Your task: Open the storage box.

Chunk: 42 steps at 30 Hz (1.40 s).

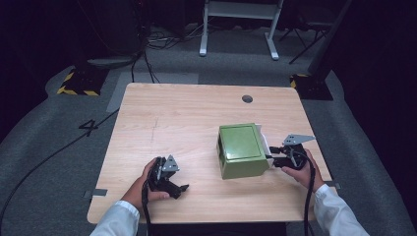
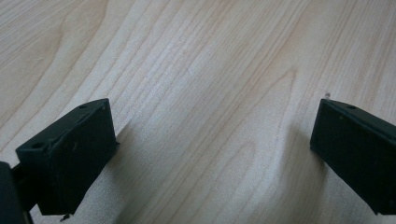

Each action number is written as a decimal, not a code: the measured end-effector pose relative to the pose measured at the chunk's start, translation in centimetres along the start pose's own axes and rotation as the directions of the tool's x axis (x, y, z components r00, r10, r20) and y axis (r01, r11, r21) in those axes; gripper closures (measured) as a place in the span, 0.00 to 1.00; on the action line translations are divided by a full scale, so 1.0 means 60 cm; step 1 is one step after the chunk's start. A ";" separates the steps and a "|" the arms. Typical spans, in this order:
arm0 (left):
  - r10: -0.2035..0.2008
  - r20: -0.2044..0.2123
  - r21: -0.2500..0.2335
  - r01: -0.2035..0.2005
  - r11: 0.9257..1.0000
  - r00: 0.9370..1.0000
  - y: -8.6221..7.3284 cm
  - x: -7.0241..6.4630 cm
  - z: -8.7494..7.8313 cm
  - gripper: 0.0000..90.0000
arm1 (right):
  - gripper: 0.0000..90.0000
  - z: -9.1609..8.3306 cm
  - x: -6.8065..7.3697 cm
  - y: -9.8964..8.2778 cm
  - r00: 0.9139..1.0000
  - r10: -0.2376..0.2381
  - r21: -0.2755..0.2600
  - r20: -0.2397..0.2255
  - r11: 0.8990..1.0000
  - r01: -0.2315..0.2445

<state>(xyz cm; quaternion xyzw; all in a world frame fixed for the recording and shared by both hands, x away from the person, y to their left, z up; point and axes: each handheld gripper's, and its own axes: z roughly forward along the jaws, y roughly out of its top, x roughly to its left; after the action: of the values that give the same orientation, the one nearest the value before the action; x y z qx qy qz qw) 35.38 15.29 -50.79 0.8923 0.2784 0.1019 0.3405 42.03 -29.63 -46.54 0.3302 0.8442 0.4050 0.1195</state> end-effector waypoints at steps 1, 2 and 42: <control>0.002 -0.001 0.001 -0.002 1.000 1.000 0.000 0.000 0.000 0.00 | 0.61 -0.002 -0.002 -0.001 1.000 0.002 -0.003 0.002 1.000 -0.002; 0.002 -0.001 0.001 -0.002 1.000 1.000 0.000 0.000 0.000 0.00 | 0.61 -0.002 -0.002 -0.001 1.000 0.002 -0.003 0.002 1.000 -0.002; -0.001 0.000 0.000 0.001 1.000 1.000 0.000 0.000 0.000 0.00 | 0.75 -0.055 -0.077 -0.042 0.995 0.067 -0.031 0.076 0.997 -0.065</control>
<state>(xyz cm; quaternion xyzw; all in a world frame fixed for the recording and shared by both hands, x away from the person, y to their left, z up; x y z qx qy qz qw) 35.38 15.29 -50.79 0.8921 0.2788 0.1018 0.3406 42.80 -35.79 -46.65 0.3716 0.8216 0.4079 0.1431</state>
